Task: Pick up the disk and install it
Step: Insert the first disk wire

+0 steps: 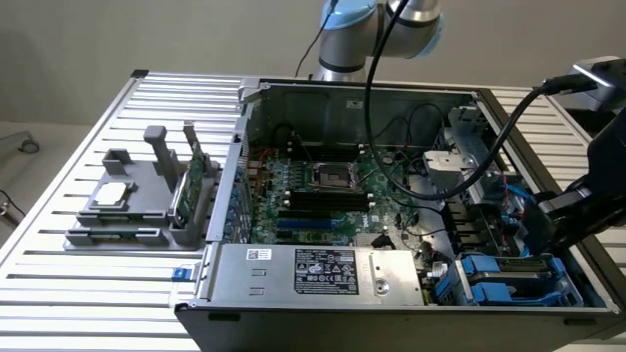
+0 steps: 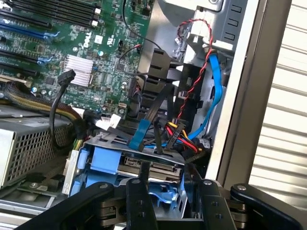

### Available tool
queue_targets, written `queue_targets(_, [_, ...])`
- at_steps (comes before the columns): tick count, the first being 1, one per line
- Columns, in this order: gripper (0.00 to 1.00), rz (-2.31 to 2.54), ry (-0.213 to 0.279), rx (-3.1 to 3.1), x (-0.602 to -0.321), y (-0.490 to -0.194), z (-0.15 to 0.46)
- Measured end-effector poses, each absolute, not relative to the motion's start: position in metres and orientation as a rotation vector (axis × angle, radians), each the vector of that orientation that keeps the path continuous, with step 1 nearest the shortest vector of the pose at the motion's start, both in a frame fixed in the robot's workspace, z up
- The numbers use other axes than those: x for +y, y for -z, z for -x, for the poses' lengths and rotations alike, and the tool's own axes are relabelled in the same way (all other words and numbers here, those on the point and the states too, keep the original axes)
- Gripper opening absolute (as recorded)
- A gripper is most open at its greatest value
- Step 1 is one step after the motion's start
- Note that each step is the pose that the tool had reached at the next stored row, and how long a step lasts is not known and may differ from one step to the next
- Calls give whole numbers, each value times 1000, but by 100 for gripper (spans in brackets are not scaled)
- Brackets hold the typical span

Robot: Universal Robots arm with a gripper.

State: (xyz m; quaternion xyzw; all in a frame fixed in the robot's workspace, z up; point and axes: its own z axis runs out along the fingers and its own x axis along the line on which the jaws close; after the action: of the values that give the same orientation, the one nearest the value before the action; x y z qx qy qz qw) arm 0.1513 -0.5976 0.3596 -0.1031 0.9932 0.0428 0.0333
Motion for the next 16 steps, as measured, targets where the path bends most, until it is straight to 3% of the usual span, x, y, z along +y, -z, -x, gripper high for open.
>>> queue_targets(16, [42,93,-145,3087,-598,-360,-149])
